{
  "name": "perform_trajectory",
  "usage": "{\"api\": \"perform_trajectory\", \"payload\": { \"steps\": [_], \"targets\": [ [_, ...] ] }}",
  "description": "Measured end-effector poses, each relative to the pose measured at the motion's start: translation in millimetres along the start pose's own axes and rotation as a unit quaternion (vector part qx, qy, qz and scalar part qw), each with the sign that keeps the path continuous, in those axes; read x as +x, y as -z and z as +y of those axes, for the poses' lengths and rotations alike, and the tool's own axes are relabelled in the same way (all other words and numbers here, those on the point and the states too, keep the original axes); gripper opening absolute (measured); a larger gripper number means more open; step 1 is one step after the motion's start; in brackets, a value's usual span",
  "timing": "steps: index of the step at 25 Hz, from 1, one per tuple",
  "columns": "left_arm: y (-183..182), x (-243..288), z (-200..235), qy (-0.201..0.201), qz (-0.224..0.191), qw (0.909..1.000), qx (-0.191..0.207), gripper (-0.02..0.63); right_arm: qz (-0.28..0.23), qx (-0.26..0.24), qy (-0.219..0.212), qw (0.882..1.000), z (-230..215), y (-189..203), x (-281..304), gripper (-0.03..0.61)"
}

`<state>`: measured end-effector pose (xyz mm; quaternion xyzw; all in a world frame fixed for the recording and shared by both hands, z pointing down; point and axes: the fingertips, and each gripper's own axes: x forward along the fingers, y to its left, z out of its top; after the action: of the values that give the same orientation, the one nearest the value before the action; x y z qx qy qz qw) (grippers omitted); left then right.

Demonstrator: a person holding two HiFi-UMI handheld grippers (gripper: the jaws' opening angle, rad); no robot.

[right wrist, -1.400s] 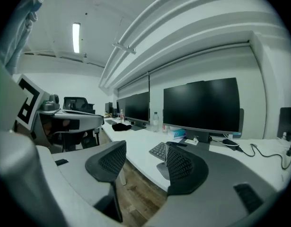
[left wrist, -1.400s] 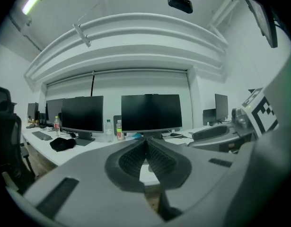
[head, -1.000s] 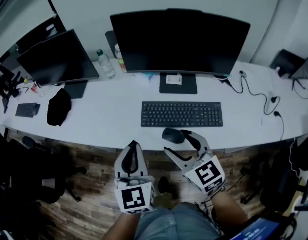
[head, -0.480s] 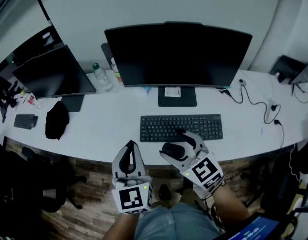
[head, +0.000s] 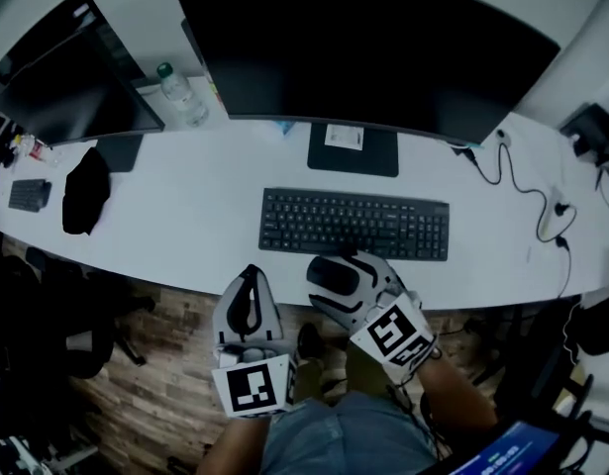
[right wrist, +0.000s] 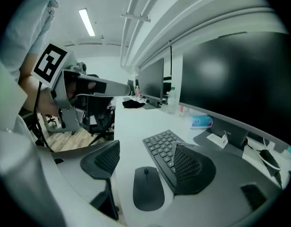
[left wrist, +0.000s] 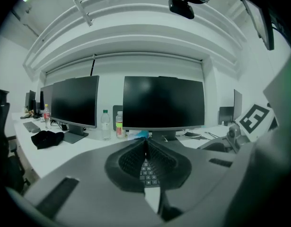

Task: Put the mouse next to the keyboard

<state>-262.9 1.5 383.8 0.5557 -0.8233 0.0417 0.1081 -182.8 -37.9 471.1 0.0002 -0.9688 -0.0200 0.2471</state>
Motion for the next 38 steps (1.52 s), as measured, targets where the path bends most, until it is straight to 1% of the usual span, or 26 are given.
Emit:
{"api": "perform_trajectory", "payload": {
  "steps": [10, 14, 16, 18, 22, 26, 28, 32, 35, 38],
  "targets": [
    [57, 6, -2, -0.019, 0.062, 0.9977, -0.02, 0.005, 0.067, 0.018, -0.037, 0.997, 7, 76, 22, 0.367],
    [75, 6, -3, -0.025, 0.079, 0.9963, -0.025, 0.005, 0.084, 0.019, -0.045, 0.995, 7, 96, 27, 0.37],
    [83, 5, -2, -0.029, 0.085, 0.9957, -0.022, 0.005, 0.091, 0.013, -0.047, 0.995, 6, 102, 29, 0.37],
    [90, 5, 0, -0.033, 0.091, 0.9951, -0.021, 0.005, 0.097, 0.005, -0.045, 0.994, 6, 104, 31, 0.365],
    [93, 5, 0, -0.037, 0.088, 0.995, -0.028, 0.005, 0.113, -0.01, -0.035, 0.993, 6, 108, 34, 0.348],
    [91, 5, 1, -0.037, 0.086, 0.9951, -0.031, 0.005, 0.121, -0.021, -0.036, 0.992, 5, 109, 35, 0.328],
    [88, 5, 4, -0.04, 0.083, 0.9954, -0.028, 0.005, 0.125, -0.027, -0.042, 0.991, 7, 109, 35, 0.304],
    [80, 3, 7, -0.042, 0.077, 0.9958, -0.026, 0.005, 0.13, -0.04, -0.044, 0.99, 10, 108, 34, 0.302],
    [73, 1, 9, -0.04, 0.069, 0.9967, -0.019, 0.005, 0.117, -0.041, -0.036, 0.992, 13, 103, 33, 0.302],
    [64, 0, 10, -0.037, 0.063, 0.9972, -0.014, 0.005, 0.108, -0.028, -0.026, 0.993, 14, 89, 27, 0.302]
  ]
}}
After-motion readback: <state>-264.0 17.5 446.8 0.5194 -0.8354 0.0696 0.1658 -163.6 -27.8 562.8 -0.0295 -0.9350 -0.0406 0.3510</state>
